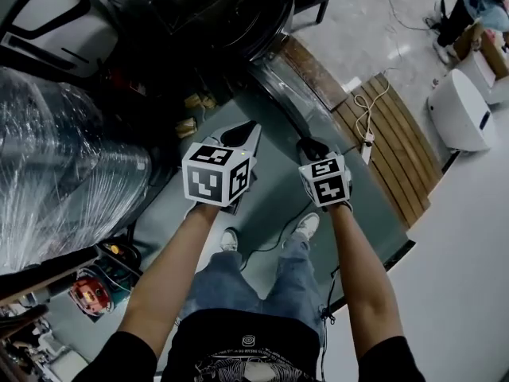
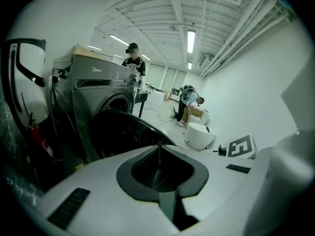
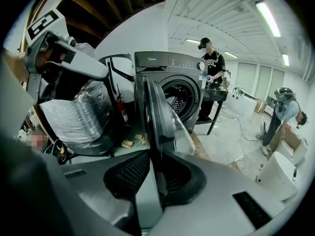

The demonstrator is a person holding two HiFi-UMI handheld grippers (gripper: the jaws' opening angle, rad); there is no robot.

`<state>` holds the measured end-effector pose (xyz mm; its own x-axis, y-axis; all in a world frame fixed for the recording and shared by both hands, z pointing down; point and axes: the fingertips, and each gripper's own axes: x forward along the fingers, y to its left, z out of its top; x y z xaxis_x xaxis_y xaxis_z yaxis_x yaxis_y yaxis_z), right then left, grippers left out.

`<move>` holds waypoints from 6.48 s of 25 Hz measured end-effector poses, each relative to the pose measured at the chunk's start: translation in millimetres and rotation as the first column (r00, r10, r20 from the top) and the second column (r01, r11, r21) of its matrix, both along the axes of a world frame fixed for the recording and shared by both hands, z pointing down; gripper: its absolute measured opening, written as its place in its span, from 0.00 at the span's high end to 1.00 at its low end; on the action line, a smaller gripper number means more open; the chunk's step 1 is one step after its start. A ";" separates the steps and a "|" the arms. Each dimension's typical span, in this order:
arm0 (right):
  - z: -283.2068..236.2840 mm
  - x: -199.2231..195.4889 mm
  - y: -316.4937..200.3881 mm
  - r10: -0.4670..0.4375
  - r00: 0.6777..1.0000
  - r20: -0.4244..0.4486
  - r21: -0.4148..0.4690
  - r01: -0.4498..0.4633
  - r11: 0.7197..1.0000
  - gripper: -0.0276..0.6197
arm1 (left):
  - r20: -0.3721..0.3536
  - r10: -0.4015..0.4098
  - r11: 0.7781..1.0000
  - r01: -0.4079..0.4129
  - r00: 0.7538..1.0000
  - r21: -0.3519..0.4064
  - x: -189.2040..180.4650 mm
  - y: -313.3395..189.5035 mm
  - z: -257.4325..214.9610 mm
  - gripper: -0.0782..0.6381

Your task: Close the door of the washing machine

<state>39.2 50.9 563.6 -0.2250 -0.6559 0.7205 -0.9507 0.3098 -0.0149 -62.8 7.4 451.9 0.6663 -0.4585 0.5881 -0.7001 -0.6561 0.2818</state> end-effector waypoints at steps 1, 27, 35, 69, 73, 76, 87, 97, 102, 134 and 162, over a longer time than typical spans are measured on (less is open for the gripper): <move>-0.1 5.8 -4.0 -0.008 1.000 0.005 0.001 0.008 1.000 0.83 | 0.006 -0.009 1.000 0.009 1.000 0.000 4.8 -1.2 -0.1 0.85; 17.7 110.9 -107.4 -0.189 0.982 -0.029 -0.091 0.185 0.978 0.75 | 0.065 -0.220 0.976 0.219 0.973 0.021 90.0 -51.3 -1.4 0.85; 18.0 128.1 -131.8 -0.248 0.967 -0.049 -0.057 0.246 0.968 0.75 | 0.053 -0.215 0.976 0.214 0.975 0.028 101.5 -74.6 3.0 0.85; 23.4 188.0 -295.4 -0.559 0.805 -0.201 -0.103 0.550 0.829 0.69 | 0.042 -0.179 0.983 0.180 0.983 -0.021 181.8 -241.1 38.5 0.85; 25.0 188.9 -303.0 -0.566 0.796 -0.215 -0.127 0.552 0.824 0.68 | 0.041 -0.177 0.983 0.178 0.983 -0.035 178.4 -244.7 39.7 0.85; 25.5 190.5 -309.1 -0.563 0.794 -0.229 -0.133 0.547 0.826 0.68 | 0.035 -0.179 0.983 0.180 0.983 -0.028 176.3 -249.7 35.9 0.85; 30.6 192.4 -356.6 -0.636 0.734 -0.240 -0.126 0.626 0.770 0.66 | 0.052 -0.205 0.979 0.205 0.977 0.009 177.6 -283.1 37.7 0.85; 28.8 185.1 -406.1 -0.715 0.658 -0.235 -0.119 0.711 0.693 0.66 | 0.059 -0.313 0.950 0.313 0.948 0.000 185.4 -322.6 37.9 0.85; 29.1 179.7 -427.5 -0.746 0.621 -0.241 -0.111 0.746 0.657 0.65 | 0.074 -0.371 0.928 0.372 0.926 -0.008 180.8 -338.8 41.9 0.85; 26.2 135.3 -537.6 -0.862 0.430 -0.268 -0.047 0.888 0.458 0.62 | 0.135 -0.518 0.850 0.526 0.844 -0.021 174.7 -401.0 52.0 0.85; 28.0 123.4 -560.2 -0.871 0.407 -0.274 -0.044 0.900 0.435 0.60 | 0.153 -0.534 0.841 0.541 0.832 -0.005 174.6 -426.0 52.3 0.85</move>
<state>162.6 -509.3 591.6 -0.5681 -0.2540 0.7828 -0.1110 0.9661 0.2329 111.8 -418.7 504.2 0.2326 -0.6903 0.6852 -0.9725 -0.1539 0.1751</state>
